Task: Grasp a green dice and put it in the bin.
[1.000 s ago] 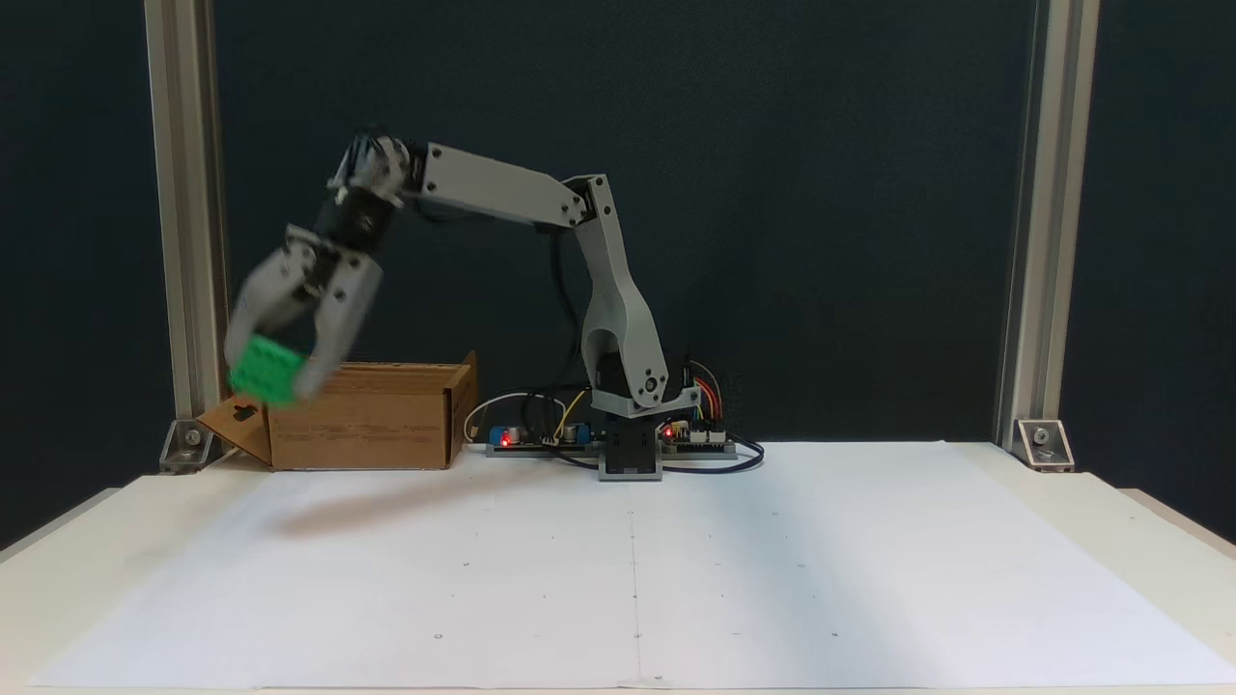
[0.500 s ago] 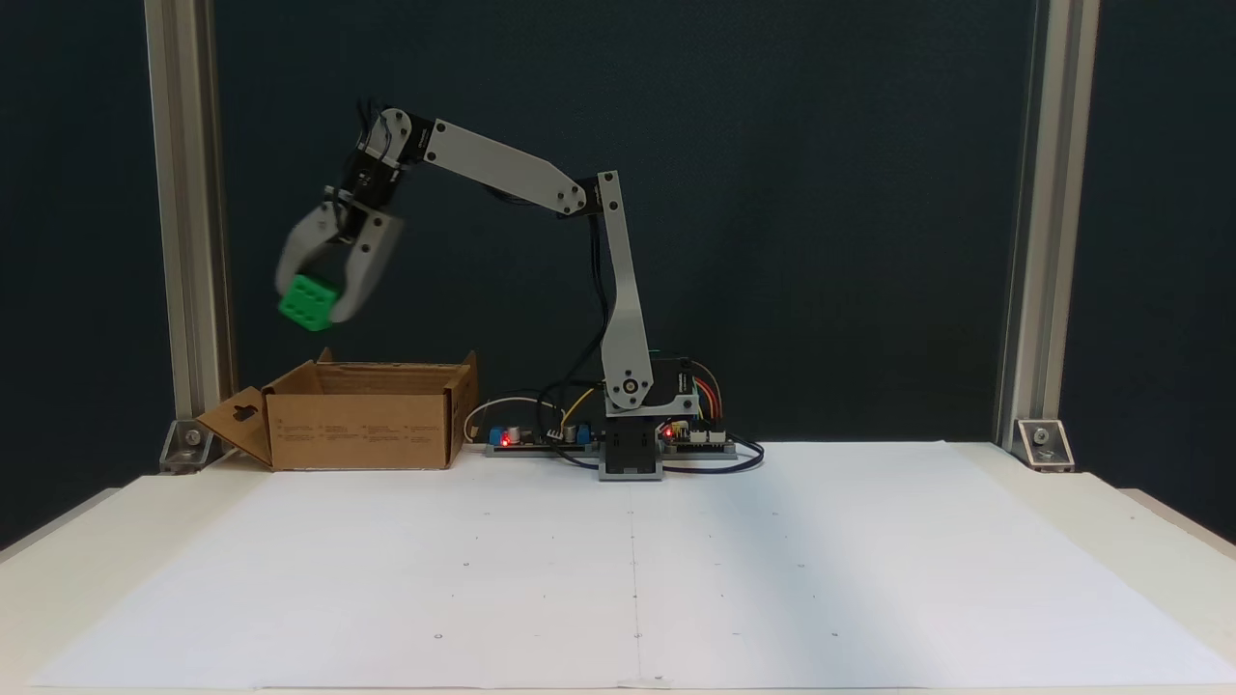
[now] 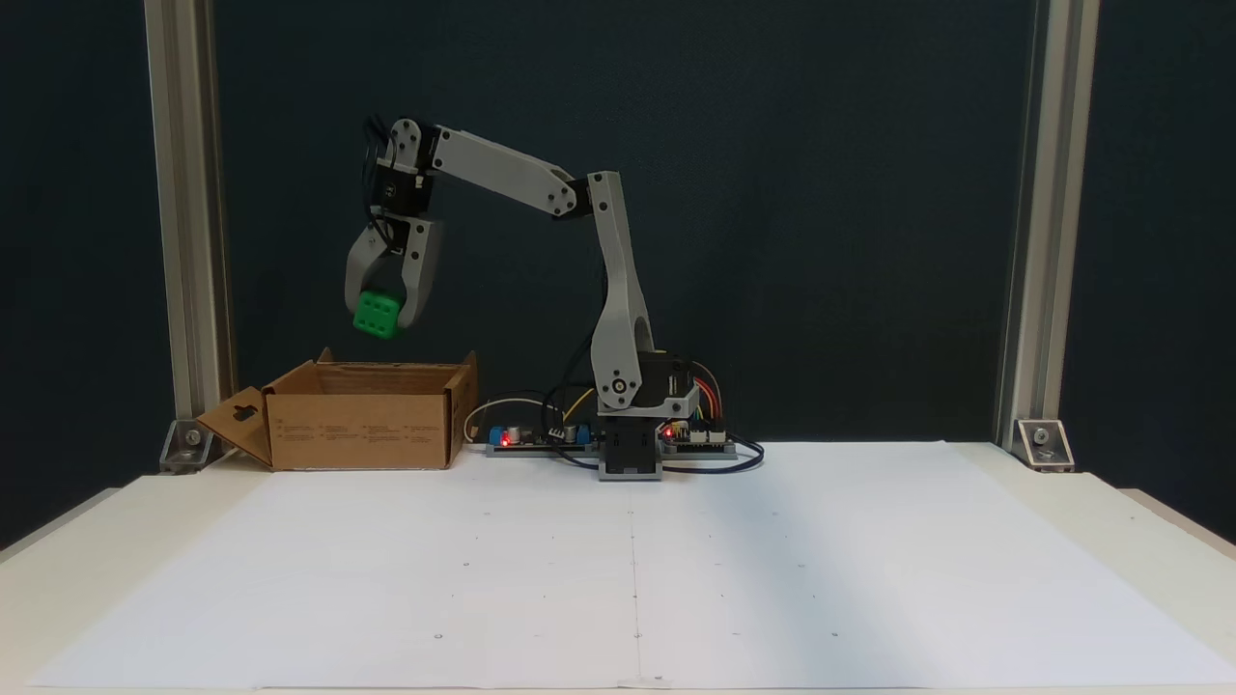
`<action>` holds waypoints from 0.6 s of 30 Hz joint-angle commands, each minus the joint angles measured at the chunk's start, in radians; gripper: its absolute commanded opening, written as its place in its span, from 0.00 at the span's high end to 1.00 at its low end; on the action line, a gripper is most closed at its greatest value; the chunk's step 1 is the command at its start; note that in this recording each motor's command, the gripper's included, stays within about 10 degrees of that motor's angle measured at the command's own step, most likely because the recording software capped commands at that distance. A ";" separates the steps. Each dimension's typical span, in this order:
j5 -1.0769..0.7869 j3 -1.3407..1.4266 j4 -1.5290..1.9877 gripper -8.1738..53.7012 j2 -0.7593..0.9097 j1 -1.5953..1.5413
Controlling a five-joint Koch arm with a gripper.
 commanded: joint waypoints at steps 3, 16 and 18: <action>-0.075 -0.035 0.067 0.61 -0.006 0.008; 0.081 0.003 -0.202 0.13 -0.025 -0.101; 0.158 0.002 -0.285 0.14 0.018 -0.176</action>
